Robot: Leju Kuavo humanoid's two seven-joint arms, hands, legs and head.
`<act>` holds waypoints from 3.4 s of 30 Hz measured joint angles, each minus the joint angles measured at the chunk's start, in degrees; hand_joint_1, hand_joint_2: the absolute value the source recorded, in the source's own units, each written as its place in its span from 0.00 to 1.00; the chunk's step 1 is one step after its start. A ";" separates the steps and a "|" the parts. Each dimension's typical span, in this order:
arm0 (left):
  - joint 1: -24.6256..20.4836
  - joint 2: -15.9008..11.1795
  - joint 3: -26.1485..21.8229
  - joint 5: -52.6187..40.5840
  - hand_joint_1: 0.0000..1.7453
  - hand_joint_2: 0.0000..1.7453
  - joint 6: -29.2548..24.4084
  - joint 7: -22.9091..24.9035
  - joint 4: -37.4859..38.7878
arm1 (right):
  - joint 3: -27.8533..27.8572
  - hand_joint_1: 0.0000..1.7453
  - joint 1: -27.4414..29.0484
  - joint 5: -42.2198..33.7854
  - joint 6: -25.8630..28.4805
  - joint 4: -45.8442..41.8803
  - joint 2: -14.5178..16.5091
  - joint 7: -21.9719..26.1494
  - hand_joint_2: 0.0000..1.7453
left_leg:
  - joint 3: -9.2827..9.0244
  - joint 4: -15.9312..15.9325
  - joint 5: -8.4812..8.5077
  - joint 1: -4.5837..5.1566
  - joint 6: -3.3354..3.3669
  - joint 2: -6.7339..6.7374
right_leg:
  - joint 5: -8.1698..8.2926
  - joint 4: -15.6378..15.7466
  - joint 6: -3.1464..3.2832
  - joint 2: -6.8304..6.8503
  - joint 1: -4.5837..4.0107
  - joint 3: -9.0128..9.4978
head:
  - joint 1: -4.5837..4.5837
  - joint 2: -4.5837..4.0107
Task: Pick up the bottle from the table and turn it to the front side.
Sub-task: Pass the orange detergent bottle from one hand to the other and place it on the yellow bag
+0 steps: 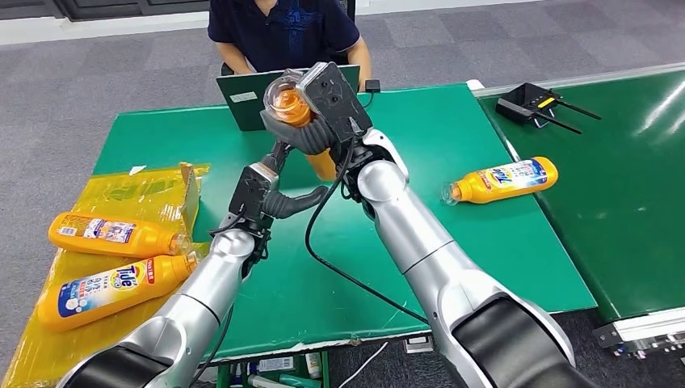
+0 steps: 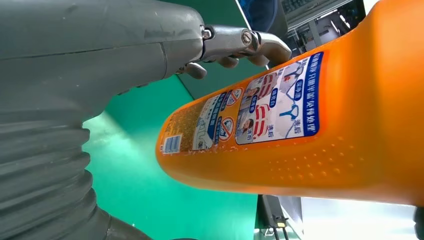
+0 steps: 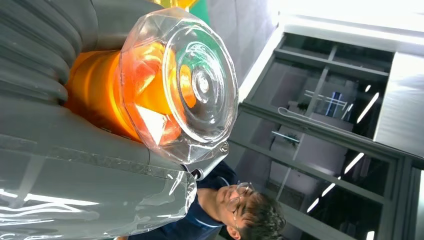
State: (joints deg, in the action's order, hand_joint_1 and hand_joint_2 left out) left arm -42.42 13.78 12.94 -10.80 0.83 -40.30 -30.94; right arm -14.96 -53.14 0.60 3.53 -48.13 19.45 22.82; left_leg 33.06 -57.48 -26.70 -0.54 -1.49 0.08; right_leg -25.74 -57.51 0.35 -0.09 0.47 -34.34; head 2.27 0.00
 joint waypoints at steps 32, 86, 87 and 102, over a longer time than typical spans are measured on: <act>-3.02 2.17 -0.06 1.76 0.00 1.00 -6.33 0.01 2.86 | -3.17 1.00 2.94 -4.78 1.36 -4.89 0.63 -0.88 1.00 | 0.00 0.00 0.00 0.00 0.00 -0.01 | 0.00 0.00 0.00 0.00 0.00 0.00 | -0.02 -0.01; -4.29 2.73 -1.18 3.56 1.00 1.00 -0.67 -0.02 5.84 | -3.29 0.00 3.30 -4.77 1.57 -4.89 0.48 -0.74 1.00 | 0.01 0.00 0.00 0.00 0.00 -0.01 | 0.00 0.00 0.00 0.01 0.00 0.00 | -0.01 -0.01; -4.28 2.72 -1.18 3.42 1.00 1.00 -0.79 -0.03 5.89 | -3.29 0.00 3.30 -4.66 1.60 -4.89 0.48 -0.70 1.00 | 0.01 0.00 0.00 0.00 0.00 -0.01 | 0.00 0.00 0.00 0.01 0.00 0.00 | -0.01 -0.01; -3.97 1.61 -1.18 0.61 1.00 1.00 -4.81 -0.36 5.96 | -3.27 0.00 5.03 -0.85 1.61 -7.38 -0.13 0.32 1.00 | 0.01 0.00 0.00 0.00 0.00 0.00 | 0.00 0.00 0.00 0.01 0.00 0.00 | -0.01 0.00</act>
State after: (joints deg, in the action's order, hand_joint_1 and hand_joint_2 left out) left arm -46.40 15.39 11.76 -10.19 -3.98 -40.66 -24.98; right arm -18.23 -48.11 -0.26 5.14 -55.51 19.32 23.15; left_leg 33.07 -57.48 -26.70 -0.54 -1.49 0.08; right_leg -25.74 -57.50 0.34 -0.09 0.47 -34.34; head 2.26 0.00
